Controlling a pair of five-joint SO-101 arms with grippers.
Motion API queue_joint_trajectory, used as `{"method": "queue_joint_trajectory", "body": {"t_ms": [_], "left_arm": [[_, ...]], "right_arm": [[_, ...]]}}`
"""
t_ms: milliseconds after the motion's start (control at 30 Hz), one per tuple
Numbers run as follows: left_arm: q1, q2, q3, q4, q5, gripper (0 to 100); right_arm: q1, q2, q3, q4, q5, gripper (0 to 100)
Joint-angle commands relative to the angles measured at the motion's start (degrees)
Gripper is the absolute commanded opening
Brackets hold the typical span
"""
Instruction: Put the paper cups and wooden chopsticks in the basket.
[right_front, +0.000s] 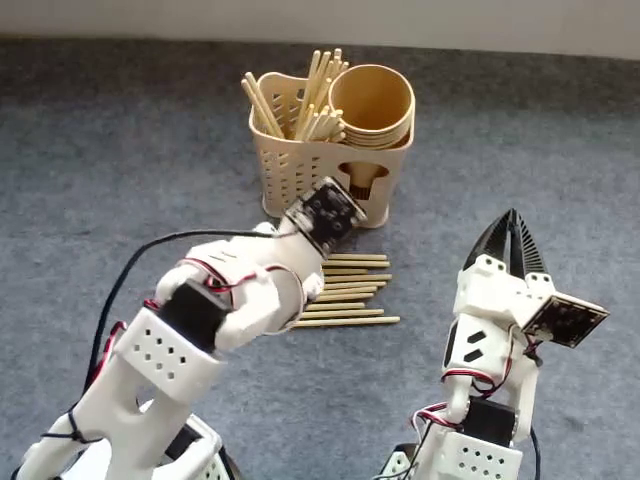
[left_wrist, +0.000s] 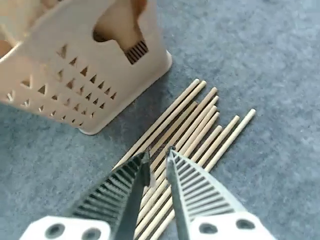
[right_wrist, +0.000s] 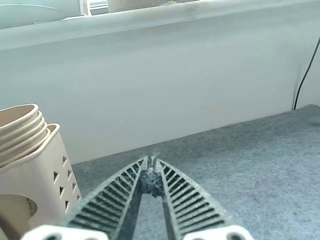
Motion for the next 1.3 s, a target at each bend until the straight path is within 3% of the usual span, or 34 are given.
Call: {"method": "queue_joint_trajectory", "body": {"t_ms": [0, 200, 567, 933, 1267], "left_arm": [[3.47, -0.75, 2.59, -0.18, -3.43, 7], [7.16, 1.8, 6.81, -0.18, -7.91, 7], [8.75, 26.33, -0.13, -0.18, -11.34, 7], [8.75, 39.6, -2.86, -5.45, -11.25, 7], [8.13, 50.68, -9.63, -5.54, -11.25, 7]], "right_arm": [[0.66, -0.66, -1.1, -0.13, 0.0, 1.9], [0.66, -0.66, -1.1, -0.13, 0.0, 1.9], [0.66, -0.66, -1.1, -0.13, 0.0, 1.9], [0.66, -0.66, -1.1, -0.13, 0.0, 2.0], [0.66, -0.66, -1.1, -0.13, 0.0, 2.0]]}}
